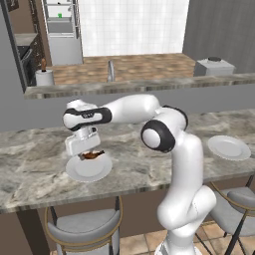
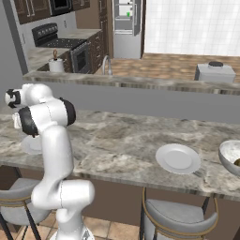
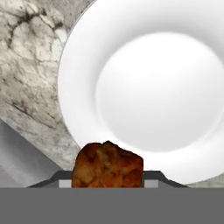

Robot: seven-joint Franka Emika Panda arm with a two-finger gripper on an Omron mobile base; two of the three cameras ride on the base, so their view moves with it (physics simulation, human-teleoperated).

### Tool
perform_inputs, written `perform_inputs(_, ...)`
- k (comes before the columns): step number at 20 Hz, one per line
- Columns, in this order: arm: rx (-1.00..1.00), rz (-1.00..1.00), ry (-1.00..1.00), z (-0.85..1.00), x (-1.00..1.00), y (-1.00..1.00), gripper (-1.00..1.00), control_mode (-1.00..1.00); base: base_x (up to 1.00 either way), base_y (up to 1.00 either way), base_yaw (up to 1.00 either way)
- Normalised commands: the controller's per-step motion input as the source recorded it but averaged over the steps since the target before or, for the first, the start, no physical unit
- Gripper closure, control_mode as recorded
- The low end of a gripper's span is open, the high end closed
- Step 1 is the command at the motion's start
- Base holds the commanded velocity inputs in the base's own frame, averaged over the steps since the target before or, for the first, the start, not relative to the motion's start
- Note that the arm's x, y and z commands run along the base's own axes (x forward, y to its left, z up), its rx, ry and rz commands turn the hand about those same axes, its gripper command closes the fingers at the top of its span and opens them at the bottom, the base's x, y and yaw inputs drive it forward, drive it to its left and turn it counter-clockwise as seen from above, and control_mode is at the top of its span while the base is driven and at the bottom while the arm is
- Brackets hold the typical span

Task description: Pick the chicken drumstick and squash from their plates and place them in the bowl. Then put the bowl in the fridge.

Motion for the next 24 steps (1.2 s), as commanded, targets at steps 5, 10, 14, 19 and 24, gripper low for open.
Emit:
perform_inputs(5, -0.06, -0.17, -0.1, 0.12, -0.21, -0.44, 1.0, -1.0, 0.0, 0.0, 0.0)
perform_inputs(10, -0.01, -0.23, -0.22, 0.04, -0.23, -0.53, 1.0, -1.0, 0.0, 0.0, 0.0)
perform_inputs(14, 0.0, -0.28, -0.09, 0.16, -0.17, -0.55, 1.0, -1.0, 0.0, 0.0, 0.0)
perform_inputs(19, 0.0, -0.31, -0.02, 0.27, -0.13, -0.55, 1.0, -1.0, 0.0, 0.0, 0.0)
perform_inputs(24, 0.0, -0.32, 0.0, 0.33, -0.13, -0.53, 1.0, -1.0, 0.0, 0.0, 0.0)
